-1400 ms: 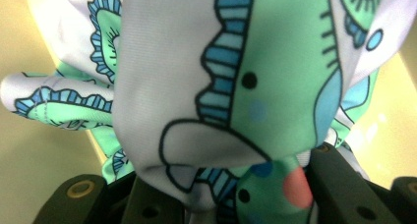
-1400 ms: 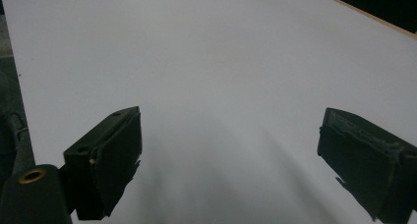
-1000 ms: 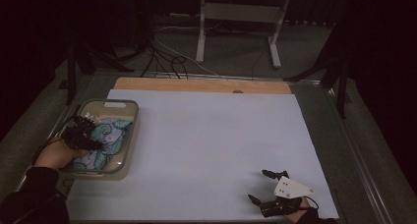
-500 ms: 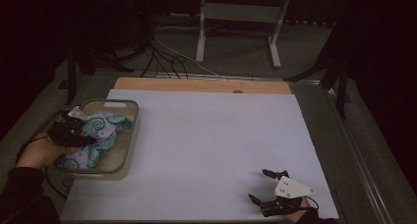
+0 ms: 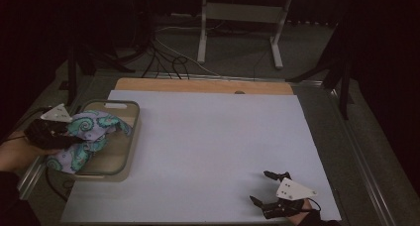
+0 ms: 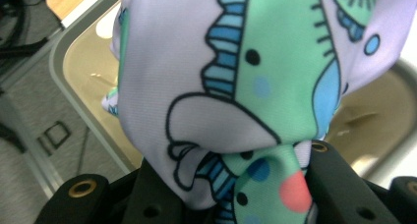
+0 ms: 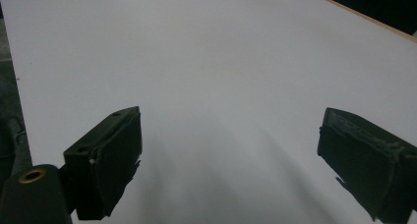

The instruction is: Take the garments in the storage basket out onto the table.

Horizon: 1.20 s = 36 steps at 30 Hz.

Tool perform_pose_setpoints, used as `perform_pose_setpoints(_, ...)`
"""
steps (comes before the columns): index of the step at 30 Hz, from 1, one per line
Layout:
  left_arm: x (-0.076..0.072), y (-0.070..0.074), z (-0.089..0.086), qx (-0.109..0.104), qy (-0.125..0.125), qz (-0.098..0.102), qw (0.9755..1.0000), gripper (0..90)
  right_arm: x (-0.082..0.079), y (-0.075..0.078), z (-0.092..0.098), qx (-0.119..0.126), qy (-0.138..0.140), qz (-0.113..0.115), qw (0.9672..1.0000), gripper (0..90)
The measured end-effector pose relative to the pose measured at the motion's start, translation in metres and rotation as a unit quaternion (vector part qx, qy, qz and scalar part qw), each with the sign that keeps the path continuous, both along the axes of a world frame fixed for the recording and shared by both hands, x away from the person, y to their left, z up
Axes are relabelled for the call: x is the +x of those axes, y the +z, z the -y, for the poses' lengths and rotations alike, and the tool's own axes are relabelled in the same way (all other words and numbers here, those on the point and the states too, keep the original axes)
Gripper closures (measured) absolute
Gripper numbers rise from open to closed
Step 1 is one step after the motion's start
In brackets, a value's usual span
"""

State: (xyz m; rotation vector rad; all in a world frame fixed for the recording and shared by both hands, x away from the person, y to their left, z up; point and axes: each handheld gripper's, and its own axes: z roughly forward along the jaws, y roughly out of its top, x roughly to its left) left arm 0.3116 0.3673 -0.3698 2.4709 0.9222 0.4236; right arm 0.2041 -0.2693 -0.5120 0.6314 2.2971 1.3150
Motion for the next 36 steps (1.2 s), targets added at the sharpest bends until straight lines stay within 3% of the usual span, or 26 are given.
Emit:
perform_pose_setpoints(6,-0.010,0.007,-0.008,-0.020,-0.050,-0.030,0.9981,68.7,0.000,0.001,0.000,0.002,0.002,0.001,1.0000,10.0)
perform_pose_setpoints(11,-0.020,0.013,-0.006,-0.013,-0.100,-0.055,0.9933,68.7,0.000,0.000,-0.001,0.001,0.002,-0.001,1.0000,10.0)
perform_pose_setpoints(16,-0.024,0.025,-0.006,-0.014,-0.110,-0.045,0.9929,68.7,-0.001,0.000,-0.002,0.003,0.004,-0.001,1.0000,10.0)
perform_pose_setpoints(25,-0.034,0.046,-0.004,-0.025,-0.138,-0.031,0.9897,68.7,-0.001,0.000,-0.002,0.004,0.004,-0.003,1.0000,10.0)
perform_pose_setpoints(31,-0.037,0.057,0.005,-0.036,-0.166,-0.023,0.9853,68.7,-0.001,0.001,-0.002,0.001,0.003,0.000,1.0000,10.0)
perform_pose_setpoints(36,-0.035,0.064,0.020,-0.029,-0.192,-0.018,0.9808,68.7,-0.001,0.001,-0.003,0.003,0.004,0.002,1.0000,10.0)
